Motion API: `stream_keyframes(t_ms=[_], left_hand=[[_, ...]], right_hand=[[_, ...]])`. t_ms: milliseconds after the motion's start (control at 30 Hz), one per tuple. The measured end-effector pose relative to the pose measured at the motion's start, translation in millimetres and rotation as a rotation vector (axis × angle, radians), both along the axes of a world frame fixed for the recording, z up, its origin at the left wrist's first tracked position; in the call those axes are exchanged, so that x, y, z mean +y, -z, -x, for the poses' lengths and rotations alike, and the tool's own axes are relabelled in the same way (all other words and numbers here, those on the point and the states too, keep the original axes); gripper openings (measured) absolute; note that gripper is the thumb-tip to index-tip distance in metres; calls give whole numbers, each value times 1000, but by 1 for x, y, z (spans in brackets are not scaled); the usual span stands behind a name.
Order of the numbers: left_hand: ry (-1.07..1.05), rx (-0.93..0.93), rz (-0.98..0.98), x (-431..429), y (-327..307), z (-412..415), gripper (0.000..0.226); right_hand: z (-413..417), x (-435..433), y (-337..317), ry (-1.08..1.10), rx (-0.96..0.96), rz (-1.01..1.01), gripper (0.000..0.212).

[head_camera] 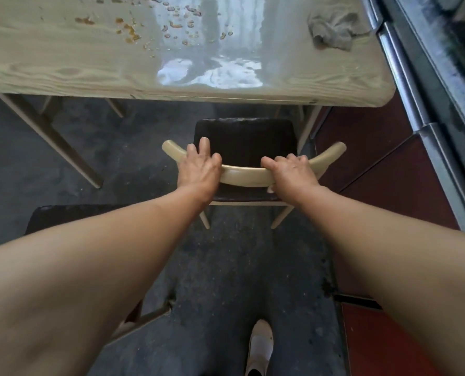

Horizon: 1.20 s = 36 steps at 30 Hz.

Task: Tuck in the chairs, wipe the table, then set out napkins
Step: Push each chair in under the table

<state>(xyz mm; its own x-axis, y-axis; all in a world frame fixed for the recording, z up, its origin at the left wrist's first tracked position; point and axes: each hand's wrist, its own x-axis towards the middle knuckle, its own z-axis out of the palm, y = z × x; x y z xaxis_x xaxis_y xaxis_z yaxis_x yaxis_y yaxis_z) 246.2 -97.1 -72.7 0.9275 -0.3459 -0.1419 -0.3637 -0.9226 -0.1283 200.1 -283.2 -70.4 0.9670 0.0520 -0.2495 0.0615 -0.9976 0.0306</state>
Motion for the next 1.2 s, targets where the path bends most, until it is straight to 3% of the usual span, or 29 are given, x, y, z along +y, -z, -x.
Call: stream_keyframes(t_ms=[267,467,533,600,667,733,800,900,967,1033,1200], left_hand=[[-122,-23,37,-20,10,-63,32],[-159,-54,127,-29,16,-81,36],[-244,0,285,-29,13,-79,44],[-440,52,571,-29,5,-75,48],[-729,104,834,-30,-2,-74,53],[-1015,323,1174,-31,-10,-76,55],[-1152,610,1450,-35,-16,-79,47],[-1211,671,1460,-41,-20,-82,38],[-1251,664,1439,-44,-19,-85,37],[-1316,692,1454,-46,-19,-90,38],[-1351,722,1403,-39,-25,-102,32]], right_hand=[[-68,-14,14,-20,-107,-36,54],[-96,-24,16,-12,-52,-56,68],[-100,-25,11,3,-4,-72,69],[-98,-24,5,23,25,-114,66],[-89,-20,-1,84,-94,-182,58],[-73,-16,-2,258,-320,-228,50],[-62,-13,-7,646,-288,-452,51],[-63,-10,-14,1274,47,-1175,62],[-69,-8,-16,1335,149,-1417,61],[-78,-6,-14,1337,135,-1517,58],[-97,1,-13,1394,161,-1533,43]])
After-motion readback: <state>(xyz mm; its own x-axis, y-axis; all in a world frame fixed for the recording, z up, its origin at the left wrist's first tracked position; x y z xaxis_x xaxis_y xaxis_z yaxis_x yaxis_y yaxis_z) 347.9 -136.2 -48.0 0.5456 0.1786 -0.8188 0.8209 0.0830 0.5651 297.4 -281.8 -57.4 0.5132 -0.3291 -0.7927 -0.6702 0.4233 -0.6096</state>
